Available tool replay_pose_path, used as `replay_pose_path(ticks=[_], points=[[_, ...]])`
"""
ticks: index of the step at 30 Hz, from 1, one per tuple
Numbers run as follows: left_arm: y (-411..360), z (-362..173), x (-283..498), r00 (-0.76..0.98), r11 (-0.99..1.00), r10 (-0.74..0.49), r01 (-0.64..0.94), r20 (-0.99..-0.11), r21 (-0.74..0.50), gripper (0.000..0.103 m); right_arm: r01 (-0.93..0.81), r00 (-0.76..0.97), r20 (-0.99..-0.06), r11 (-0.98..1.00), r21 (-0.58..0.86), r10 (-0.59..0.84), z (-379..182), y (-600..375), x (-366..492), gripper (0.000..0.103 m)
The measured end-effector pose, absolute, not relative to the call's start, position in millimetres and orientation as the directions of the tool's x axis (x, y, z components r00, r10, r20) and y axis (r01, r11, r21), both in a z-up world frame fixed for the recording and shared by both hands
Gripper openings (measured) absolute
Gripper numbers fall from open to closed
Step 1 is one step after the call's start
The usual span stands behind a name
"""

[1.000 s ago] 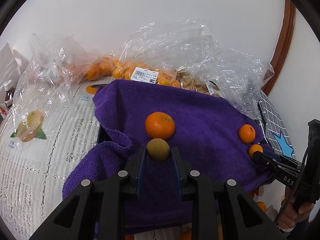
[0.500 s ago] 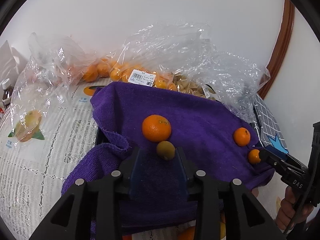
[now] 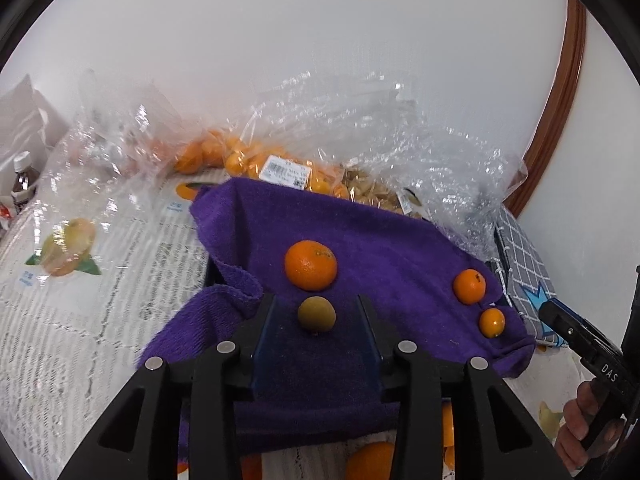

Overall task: Organize fruits
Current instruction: 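Open the right tool to drop its orange on the towel while the left tool releases its fruit, then grasp an orange from the row with the right tool while the left tool grasps a large orange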

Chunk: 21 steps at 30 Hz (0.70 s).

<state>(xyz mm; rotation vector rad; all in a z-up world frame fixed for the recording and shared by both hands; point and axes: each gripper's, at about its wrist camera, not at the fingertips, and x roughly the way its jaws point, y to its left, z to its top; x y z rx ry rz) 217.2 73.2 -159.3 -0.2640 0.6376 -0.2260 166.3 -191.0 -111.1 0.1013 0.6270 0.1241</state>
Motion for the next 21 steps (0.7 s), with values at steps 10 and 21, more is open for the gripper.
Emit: replay_pose_path(ticks=[10,21], points=[[85,-154,172,0.833,0.946,-0.232,0.073,-0.502,-0.317,0.042,-0.204,0.763,-0.577,0.955,0.214,0.293,-121,-182,124,0.065],[88,-170,122,0.808,0.957,-0.204,0.045,-0.553,-0.288,0.044,-0.281,0.633,-0.656,0.911,0.300,0.411,-152,-158,117,0.060]])
